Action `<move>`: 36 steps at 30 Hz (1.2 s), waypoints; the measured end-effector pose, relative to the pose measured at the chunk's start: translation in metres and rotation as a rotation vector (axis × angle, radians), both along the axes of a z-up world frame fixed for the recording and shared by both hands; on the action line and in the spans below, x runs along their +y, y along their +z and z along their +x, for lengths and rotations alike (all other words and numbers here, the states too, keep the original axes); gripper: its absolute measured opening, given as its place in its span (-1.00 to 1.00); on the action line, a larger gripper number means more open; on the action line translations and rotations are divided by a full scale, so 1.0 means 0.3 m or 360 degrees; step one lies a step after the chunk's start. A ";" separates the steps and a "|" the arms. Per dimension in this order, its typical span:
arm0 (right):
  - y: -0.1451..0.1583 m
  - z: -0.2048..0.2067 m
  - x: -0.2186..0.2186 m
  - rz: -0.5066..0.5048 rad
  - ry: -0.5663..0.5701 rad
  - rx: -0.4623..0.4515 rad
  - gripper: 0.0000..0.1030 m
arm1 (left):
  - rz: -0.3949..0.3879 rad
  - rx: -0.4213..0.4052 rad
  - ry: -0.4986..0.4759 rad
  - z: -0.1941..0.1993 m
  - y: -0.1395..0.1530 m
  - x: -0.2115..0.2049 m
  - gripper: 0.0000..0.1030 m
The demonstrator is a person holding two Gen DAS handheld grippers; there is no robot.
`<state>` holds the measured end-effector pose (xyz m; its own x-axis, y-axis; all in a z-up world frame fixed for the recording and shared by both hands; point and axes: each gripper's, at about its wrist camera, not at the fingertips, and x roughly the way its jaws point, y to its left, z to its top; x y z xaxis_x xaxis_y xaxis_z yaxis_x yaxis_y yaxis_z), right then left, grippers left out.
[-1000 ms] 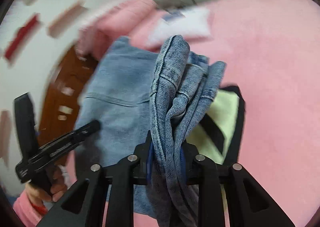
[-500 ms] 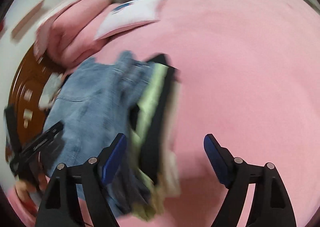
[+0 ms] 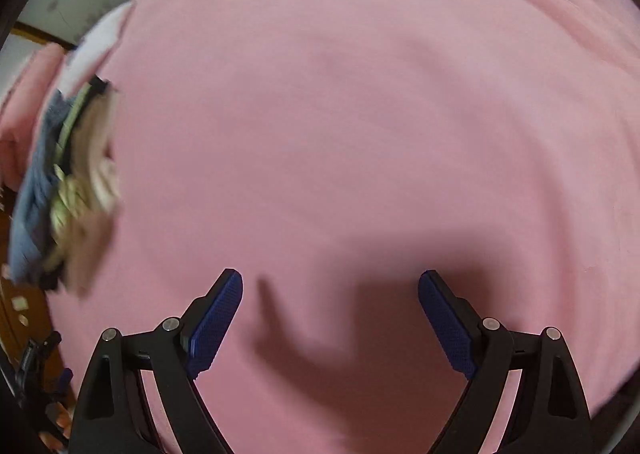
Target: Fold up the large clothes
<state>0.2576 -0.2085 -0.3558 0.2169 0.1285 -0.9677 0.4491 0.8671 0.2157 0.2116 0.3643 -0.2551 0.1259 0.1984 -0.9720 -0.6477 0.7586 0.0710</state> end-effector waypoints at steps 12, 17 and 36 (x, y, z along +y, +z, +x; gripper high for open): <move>0.041 -0.517 -0.287 -0.0044 -0.0039 0.0196 0.84 | -0.0042 0.0124 -0.0723 -0.141 0.154 -0.800 0.57; 0.151 -0.664 -0.388 0.0011 0.0040 0.0157 0.86 | -0.0084 0.0042 -0.0885 -0.183 0.241 -1.080 0.57; 0.913 -0.811 -0.525 -0.0425 0.0690 -0.0247 0.96 | -0.0124 -0.0377 -0.1075 -0.544 0.716 -1.525 0.57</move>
